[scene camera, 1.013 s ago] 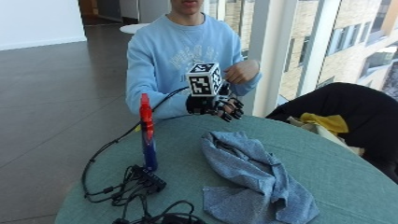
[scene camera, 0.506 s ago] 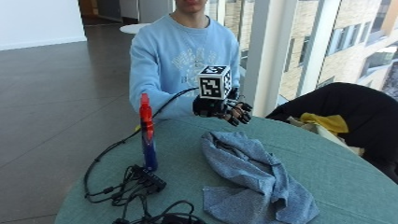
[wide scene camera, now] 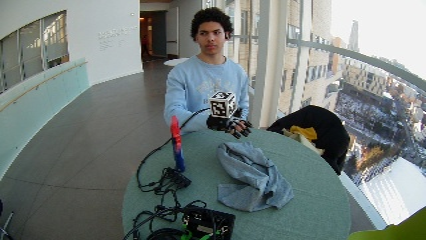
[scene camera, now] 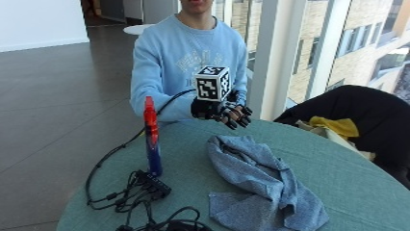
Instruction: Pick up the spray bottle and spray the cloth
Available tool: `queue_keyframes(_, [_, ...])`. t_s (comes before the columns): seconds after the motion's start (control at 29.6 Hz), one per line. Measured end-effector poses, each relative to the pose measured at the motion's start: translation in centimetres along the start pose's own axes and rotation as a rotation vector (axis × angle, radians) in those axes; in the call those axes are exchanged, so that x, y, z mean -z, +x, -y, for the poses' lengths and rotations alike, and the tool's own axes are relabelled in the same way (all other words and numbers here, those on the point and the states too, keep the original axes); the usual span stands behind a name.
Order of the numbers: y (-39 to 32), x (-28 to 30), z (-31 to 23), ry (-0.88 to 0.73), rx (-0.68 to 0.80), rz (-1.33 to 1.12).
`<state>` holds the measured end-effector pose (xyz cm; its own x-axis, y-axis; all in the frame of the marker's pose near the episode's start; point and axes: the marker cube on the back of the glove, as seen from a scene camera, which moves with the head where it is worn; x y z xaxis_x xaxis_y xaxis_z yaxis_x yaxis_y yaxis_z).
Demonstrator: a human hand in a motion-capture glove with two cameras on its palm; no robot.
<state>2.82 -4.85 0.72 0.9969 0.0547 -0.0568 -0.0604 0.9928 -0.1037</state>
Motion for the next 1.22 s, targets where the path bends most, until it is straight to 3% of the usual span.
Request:
queue_keyframes(0.57, [1.5,2.5,-9.2,0.129,-0.146,0.060])
queue_keyframes(0.78, [3.2,3.6,-14.8,0.250,-0.278,0.138])
queue_keyframes(1.05, [6.3,4.8,-22.1,0.465,-0.576,0.372])
queue_keyframes(1.22, [9.1,4.3,-23.8,0.543,-0.588,0.402])
